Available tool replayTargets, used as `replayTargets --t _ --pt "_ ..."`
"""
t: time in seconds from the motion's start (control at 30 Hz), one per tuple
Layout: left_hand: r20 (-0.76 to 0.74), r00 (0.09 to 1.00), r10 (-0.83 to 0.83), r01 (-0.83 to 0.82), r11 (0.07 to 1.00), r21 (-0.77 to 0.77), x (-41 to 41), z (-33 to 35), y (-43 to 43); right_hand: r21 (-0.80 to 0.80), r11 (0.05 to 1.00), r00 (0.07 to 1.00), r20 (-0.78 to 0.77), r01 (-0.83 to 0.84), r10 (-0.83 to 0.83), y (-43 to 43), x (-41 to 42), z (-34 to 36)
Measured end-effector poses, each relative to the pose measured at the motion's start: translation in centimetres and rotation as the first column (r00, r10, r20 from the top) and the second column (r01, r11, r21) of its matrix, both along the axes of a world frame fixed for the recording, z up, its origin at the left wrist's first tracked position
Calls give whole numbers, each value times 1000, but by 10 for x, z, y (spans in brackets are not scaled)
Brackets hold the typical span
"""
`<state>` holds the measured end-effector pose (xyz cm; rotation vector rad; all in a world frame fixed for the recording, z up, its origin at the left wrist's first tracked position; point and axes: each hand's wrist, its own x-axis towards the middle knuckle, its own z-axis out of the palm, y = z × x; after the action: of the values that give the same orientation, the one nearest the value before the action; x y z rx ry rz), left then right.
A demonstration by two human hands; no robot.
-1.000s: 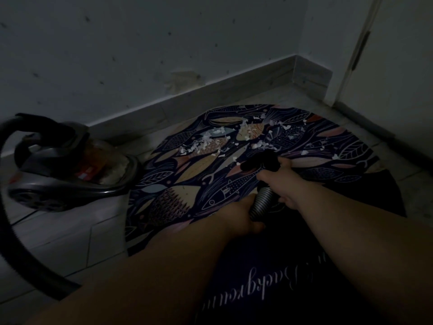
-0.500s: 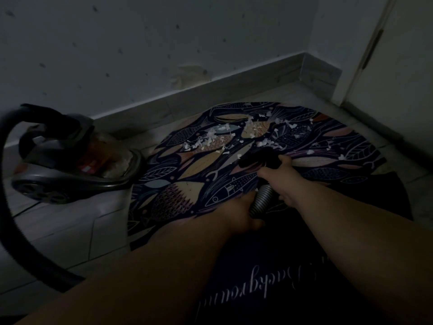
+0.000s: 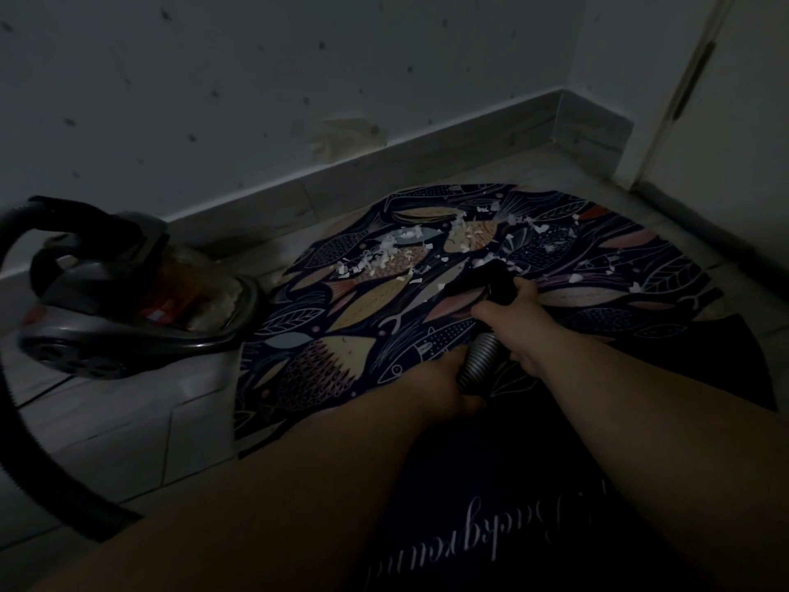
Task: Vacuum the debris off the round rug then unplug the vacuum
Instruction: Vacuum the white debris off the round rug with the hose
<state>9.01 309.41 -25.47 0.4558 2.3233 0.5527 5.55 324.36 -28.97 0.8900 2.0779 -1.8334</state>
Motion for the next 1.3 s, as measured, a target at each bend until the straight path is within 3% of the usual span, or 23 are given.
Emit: replayTargets --t 0.4,0.77,1.3 --pt "5 999 33 -33 999 11 -8 1 0 -12 1000 1000 5 -23 23 -1 -12 3" --pt "-8 997 72 -72 997 15 13 5 -15 -16 989 989 17 -145 146 -14 3 14" --pt "-14 995 -104 104 995 -5 17 6 52 25 1000 999 49 13 -14 55 23 12"
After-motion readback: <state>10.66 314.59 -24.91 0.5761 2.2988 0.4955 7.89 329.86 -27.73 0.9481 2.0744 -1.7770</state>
